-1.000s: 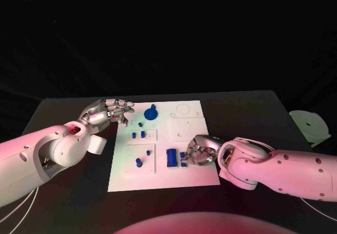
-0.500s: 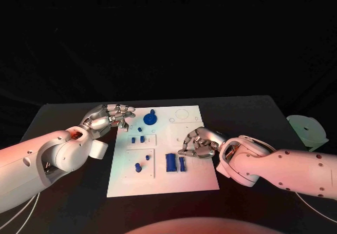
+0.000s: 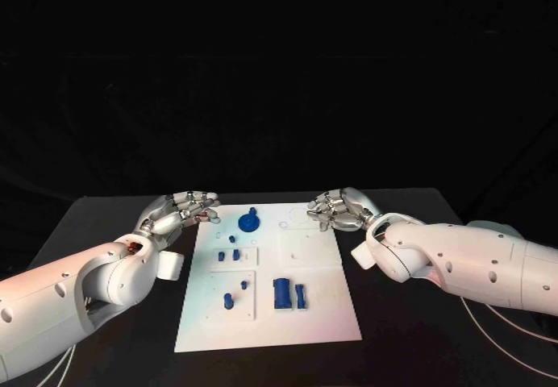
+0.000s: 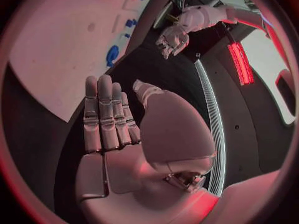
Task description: Assemble the parts on the task board
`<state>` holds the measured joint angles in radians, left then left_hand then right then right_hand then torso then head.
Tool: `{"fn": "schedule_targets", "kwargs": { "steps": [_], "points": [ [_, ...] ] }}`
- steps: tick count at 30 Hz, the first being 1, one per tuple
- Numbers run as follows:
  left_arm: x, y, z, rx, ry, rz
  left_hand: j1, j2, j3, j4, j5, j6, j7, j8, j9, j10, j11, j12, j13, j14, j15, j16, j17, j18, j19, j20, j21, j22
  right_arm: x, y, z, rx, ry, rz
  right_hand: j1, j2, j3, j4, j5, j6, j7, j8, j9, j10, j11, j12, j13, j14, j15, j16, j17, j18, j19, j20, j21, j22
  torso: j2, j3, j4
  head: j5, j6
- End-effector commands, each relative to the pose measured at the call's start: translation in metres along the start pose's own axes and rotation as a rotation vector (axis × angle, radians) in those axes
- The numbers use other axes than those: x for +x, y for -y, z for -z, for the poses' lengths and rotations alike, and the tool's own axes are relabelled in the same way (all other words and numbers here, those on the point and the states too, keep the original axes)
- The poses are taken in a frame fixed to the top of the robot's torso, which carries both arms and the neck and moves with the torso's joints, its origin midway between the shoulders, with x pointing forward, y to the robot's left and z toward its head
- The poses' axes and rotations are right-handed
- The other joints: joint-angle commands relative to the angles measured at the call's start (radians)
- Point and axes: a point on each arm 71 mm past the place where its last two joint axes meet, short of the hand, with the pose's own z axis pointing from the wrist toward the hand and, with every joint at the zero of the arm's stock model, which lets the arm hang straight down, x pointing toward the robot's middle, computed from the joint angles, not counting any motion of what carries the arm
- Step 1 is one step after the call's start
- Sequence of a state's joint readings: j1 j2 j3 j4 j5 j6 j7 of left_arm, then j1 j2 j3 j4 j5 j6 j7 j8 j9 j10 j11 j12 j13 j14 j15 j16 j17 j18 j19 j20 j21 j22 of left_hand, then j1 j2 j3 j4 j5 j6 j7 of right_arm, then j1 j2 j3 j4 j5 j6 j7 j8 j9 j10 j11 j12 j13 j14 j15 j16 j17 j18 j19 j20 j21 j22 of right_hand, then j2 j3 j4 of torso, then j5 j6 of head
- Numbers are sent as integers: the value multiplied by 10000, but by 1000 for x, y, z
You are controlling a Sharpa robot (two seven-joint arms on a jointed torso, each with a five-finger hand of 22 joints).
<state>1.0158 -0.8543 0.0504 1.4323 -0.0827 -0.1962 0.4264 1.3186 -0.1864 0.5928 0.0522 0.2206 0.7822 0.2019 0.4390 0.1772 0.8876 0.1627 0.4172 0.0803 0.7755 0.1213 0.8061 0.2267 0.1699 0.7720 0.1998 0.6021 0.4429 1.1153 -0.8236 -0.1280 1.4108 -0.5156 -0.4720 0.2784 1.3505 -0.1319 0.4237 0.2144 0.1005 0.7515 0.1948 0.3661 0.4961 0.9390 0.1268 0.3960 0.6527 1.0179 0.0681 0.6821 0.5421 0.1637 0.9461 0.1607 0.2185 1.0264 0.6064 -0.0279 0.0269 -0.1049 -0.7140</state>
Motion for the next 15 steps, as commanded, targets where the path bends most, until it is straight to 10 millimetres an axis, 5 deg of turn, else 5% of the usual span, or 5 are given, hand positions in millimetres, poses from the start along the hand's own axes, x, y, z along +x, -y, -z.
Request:
{"fn": "schedule_targets", "kwargs": {
  "steps": [1, 4, 9, 10, 15],
  "points": [
    [-6, 1, -3, 673, 1006, 304, 30, -5, 6, 205, -21, -122, 246, -7, -52, 170, 41, -649, -169, 268, 154, -1673, -584, 217, 81, 418, -1688, -1189, -4, 0, -10, -497, 80, -2229, -1, -100, 550, -75, -139, 165, 201, -377, -348, 197, 210, -1048, -1401, -583, 289, -1384, -727, 39, -476, 300, -841, -860, -185, -1, 7, 74, 243],
    [-8, -2, -5, 736, 1280, 339, -15, -136, -267, 446, -34, -433, 24, -354, -221, -67, 410, -1548, -176, -520, 565, -3465, -1094, 20, -729, 895, -3590, -2428, -6, 2, -18, -584, 192, -2583, -208, -132, 919, -339, -202, 312, 262, -783, -690, 363, 346, -1839, -2705, -867, 512, -2564, -1402, 124, -648, 636, -1539, -1821, -237, 15, -1, 133, 434],
    [-10, -7, -8, 810, 1890, 189, 139, -97, -625, 520, -23, -505, -19, -828, -365, -278, 404, -2356, -173, -1384, 774, -4872, -1492, -268, -1141, 915, -4641, -3161, -8, 5, -29, -683, 378, -2976, -764, 34, 1039, -1026, -190, 560, 359, -1383, -1153, 628, 482, -2598, -4485, -670, 692, -3856, -2236, 192, -731, 865, -1564, -3543, -293, 67, 13, 235, 692],
    [-5, -9, -8, 383, 1087, 188, -3942, 1864, -5928, -522, -2206, -7822, -2019, -4390, -1772, -8876, -1627, -4172, -803, -7755, -1213, -8061, -2267, -1699, -7720, -1998, -6021, -4429, -8, 7, -26, -234, 525, -1915, -4502, 1319, -4237, -2144, -1005, -7515, -1948, -3661, -4961, -9390, -1268, -3960, -6527, -10179, -681, -6821, -5421, -1637, -9461, -1607, -2185, -10264, -233, 25, 1, 164, 534],
    [-2, -8, -9, 393, 1232, 105, -5257, 1864, -5928, -522, -2206, -7822, -2019, -4390, -1772, -8876, -1627, -4172, -803, -7755, -1213, -8061, -2267, -1699, -7720, -1998, -6021, -4429, -5, 3, -25, -288, 746, -2150, -5934, 1319, -4237, -2144, -1005, -7515, -1948, -3661, -4961, -9390, -1268, -3960, -6527, -10179, -681, -6821, -5421, -1637, -9461, -1607, -2185, -10264, -300, 69, -46, 317, 639]
  ]
}}
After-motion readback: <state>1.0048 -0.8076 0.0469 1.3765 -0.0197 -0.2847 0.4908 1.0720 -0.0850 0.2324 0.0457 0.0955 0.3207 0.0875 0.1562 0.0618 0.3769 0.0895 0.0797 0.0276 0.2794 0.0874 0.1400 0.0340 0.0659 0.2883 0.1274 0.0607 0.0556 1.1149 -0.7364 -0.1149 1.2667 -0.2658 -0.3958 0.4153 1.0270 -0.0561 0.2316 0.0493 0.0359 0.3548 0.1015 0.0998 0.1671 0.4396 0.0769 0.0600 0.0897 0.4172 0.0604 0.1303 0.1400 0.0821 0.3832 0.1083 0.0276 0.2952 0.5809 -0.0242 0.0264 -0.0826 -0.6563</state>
